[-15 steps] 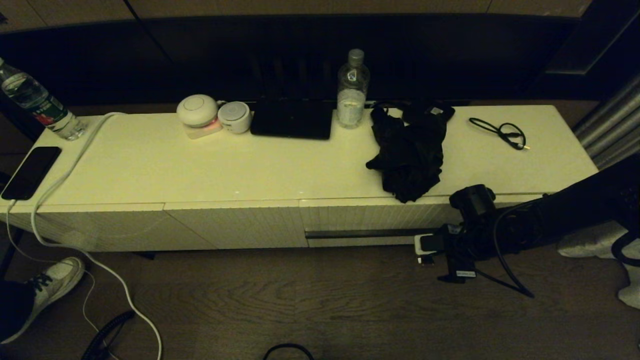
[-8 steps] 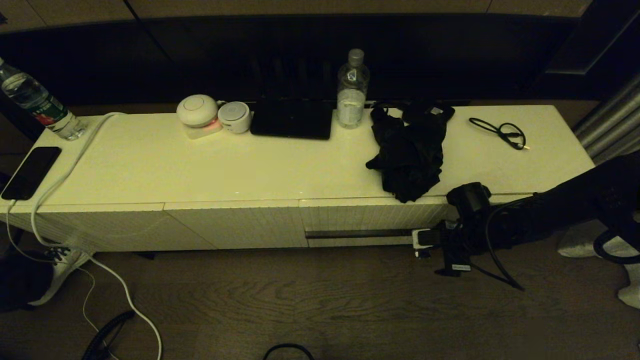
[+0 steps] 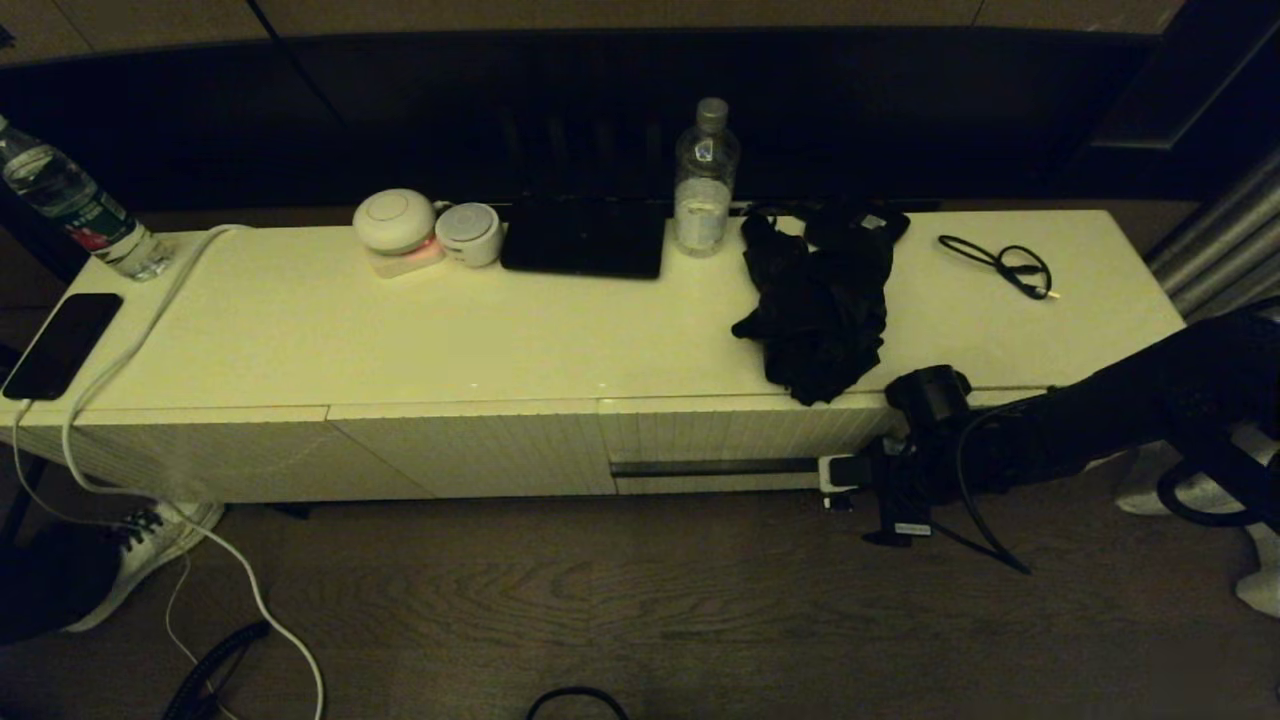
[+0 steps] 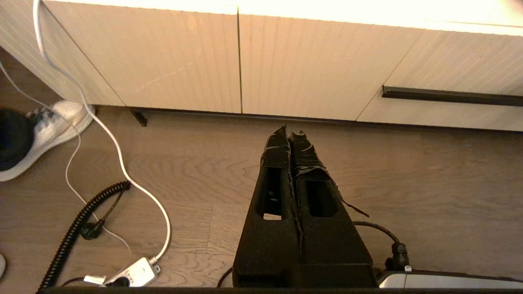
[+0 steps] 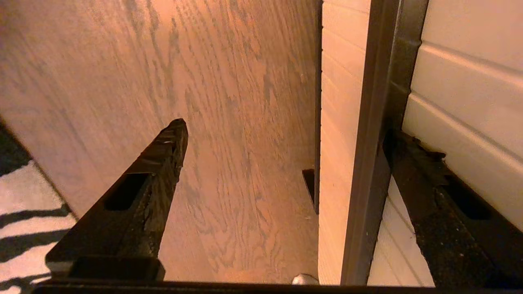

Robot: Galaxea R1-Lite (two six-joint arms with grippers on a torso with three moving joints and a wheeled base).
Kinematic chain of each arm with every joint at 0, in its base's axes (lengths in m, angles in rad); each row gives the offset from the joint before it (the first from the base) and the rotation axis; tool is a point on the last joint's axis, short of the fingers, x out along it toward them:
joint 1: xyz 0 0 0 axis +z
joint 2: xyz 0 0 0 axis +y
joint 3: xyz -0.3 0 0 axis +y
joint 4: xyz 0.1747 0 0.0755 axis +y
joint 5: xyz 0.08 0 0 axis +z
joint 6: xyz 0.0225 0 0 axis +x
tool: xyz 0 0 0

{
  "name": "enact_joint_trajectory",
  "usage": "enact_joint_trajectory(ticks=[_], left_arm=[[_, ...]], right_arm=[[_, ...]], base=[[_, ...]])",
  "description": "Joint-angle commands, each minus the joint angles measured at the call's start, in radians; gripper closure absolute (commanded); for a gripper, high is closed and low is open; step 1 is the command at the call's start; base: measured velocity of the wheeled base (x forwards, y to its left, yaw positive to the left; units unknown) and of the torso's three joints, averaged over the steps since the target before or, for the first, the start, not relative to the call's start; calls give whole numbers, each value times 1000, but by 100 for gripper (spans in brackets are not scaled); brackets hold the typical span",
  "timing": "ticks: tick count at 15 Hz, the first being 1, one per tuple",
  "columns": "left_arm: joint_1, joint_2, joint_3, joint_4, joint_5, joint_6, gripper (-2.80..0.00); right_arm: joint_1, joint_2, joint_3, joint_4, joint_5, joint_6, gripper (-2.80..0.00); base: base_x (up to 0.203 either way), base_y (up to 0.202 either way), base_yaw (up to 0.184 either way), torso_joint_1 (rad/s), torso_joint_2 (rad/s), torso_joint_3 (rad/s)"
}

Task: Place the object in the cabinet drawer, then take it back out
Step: Open the drawer

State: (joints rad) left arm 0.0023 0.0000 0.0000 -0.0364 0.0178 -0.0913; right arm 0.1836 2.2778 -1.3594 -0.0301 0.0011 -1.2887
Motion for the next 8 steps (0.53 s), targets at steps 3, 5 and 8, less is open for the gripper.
enact_joint_trajectory(ticks=[3, 5, 8], left_arm=[[1, -2, 0, 0, 1, -1, 0], [1, -2, 0, 0, 1, -1, 0], [1, -2, 0, 0, 1, -1, 0]], right_arm=[[-4, 37, -28, -10, 0, -7, -280], [-6, 37, -28, -9, 0, -7, -280], [-10, 4, 26, -1, 3, -8, -280]], base=[[0, 0, 0, 0, 0, 0], [0, 0, 0, 0, 0, 0], [0, 0, 0, 0, 0, 0]])
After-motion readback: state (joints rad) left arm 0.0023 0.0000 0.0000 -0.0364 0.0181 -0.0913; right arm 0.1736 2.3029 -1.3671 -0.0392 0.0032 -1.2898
